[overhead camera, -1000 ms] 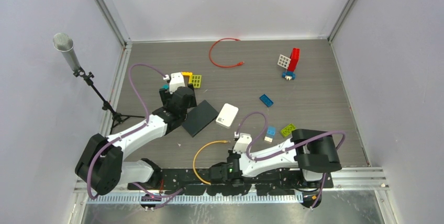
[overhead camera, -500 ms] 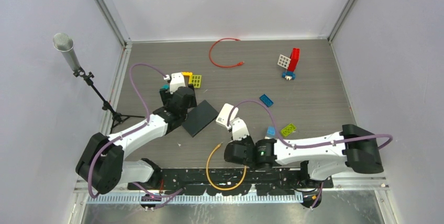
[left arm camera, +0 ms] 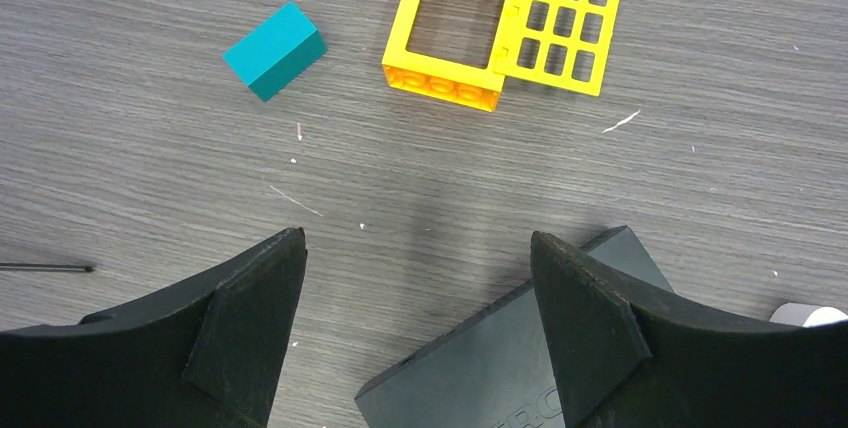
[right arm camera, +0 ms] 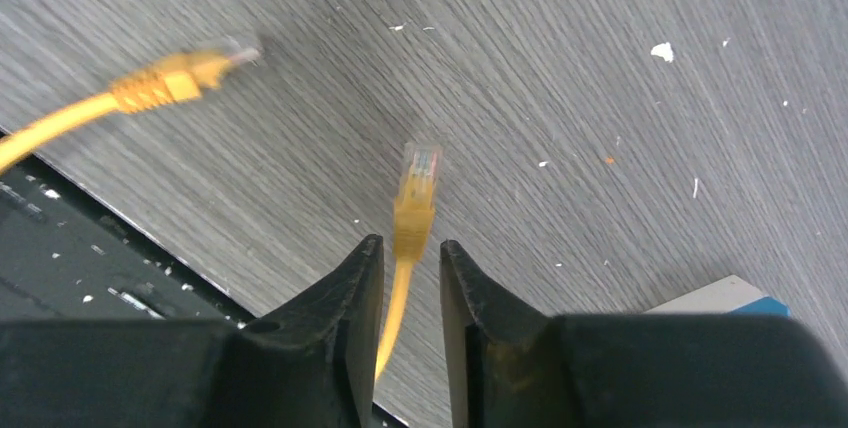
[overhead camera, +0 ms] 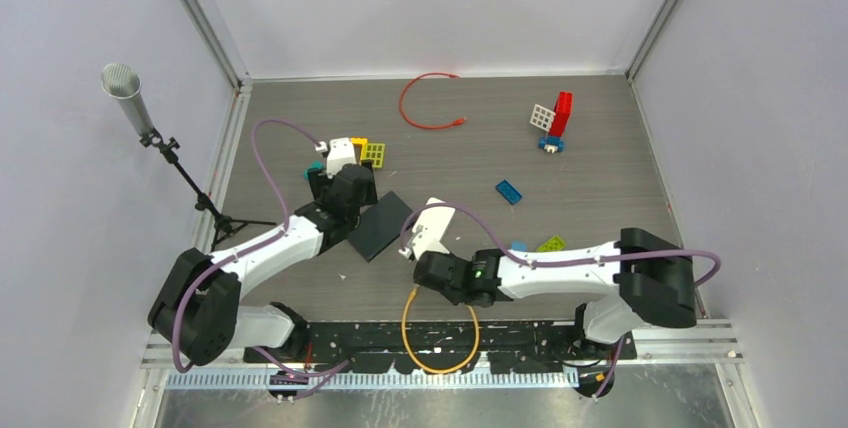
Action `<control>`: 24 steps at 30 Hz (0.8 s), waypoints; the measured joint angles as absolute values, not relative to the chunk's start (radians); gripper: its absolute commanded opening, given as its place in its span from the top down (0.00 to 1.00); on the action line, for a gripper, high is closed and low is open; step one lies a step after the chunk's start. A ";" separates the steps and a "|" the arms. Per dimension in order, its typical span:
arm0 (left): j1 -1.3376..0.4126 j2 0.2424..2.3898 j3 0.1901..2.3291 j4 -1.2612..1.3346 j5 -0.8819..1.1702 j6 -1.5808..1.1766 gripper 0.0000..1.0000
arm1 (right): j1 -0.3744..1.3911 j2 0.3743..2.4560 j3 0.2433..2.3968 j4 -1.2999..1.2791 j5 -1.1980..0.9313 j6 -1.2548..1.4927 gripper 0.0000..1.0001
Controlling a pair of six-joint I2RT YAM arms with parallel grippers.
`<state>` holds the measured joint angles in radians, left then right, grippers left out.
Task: Insert the plug into the switch port
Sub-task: Adjust the connector at the center of the board.
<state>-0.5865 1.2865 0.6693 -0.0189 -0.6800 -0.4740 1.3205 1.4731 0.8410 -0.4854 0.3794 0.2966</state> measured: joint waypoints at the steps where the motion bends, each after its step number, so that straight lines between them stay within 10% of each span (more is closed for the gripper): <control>1: -0.587 1.287 0.669 -0.019 -0.680 -0.474 0.16 | 1.319 1.491 0.846 -0.484 0.377 0.299 0.58; 5: -0.587 1.292 0.669 -0.019 -0.680 -0.474 0.16 | 1.317 1.523 0.847 -0.487 0.392 0.340 0.38; 24: -0.587 1.313 0.683 -0.019 -0.675 -0.474 0.16 | 1.338 1.236 0.472 -0.176 0.470 0.724 0.37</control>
<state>-0.5865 1.3128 0.6827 -0.0193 -0.6746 -0.4736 1.3380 1.2362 0.4725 -0.1764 0.4702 0.7238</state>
